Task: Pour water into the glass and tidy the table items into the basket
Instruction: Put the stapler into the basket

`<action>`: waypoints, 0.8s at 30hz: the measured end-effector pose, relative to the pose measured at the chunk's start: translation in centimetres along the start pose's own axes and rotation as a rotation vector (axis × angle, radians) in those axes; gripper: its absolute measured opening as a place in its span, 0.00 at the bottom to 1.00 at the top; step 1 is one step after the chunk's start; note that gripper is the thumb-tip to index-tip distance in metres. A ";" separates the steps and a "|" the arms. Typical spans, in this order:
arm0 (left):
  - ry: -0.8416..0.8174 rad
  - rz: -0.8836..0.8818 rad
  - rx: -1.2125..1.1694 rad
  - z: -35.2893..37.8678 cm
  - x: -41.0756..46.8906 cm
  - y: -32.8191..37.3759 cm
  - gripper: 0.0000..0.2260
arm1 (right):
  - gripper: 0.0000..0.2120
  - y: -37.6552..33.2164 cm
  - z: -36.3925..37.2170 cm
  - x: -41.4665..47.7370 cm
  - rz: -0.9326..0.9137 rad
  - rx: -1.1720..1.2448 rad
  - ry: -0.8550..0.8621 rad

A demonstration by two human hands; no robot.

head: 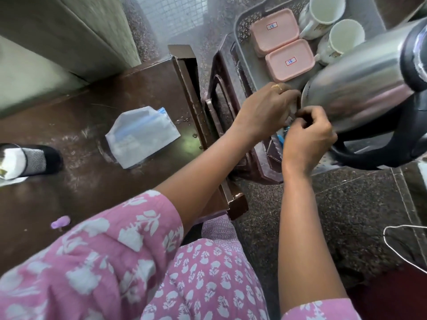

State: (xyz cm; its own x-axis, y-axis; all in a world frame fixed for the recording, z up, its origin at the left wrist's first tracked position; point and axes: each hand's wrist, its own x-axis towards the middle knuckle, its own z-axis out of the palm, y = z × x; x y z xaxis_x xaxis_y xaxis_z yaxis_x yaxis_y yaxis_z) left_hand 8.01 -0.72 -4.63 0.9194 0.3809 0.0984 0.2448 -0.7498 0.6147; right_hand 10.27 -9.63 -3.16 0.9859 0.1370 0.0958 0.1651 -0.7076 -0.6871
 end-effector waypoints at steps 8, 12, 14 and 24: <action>0.317 -0.197 -0.125 -2.8 -5.9 -3.8 0.11 | 0.09 -3.9 3.9 -4.1 -0.321 0.076 -0.039; 0.352 -0.371 -0.109 -4.6 -9.9 -6.4 0.11 | 0.10 -5.2 6.4 -7.5 -0.393 0.087 -0.171; 0.326 -0.466 -0.099 -5.4 -12.1 -7.8 0.12 | 0.10 -6.0 7.7 -9.4 -0.438 0.095 -0.245; 0.486 -0.881 -0.069 -8.7 -25.1 -14.5 0.12 | 0.10 -9.0 13.3 -21.2 -0.619 0.068 -0.630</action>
State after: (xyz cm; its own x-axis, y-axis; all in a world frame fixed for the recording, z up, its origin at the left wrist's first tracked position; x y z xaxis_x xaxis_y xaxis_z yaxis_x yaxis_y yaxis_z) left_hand -21.32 5.31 -9.27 0.1904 0.9750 -0.1142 0.7442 -0.0674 0.6646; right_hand -12.47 3.06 -8.56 0.5194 0.8521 0.0643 0.6424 -0.3398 -0.6870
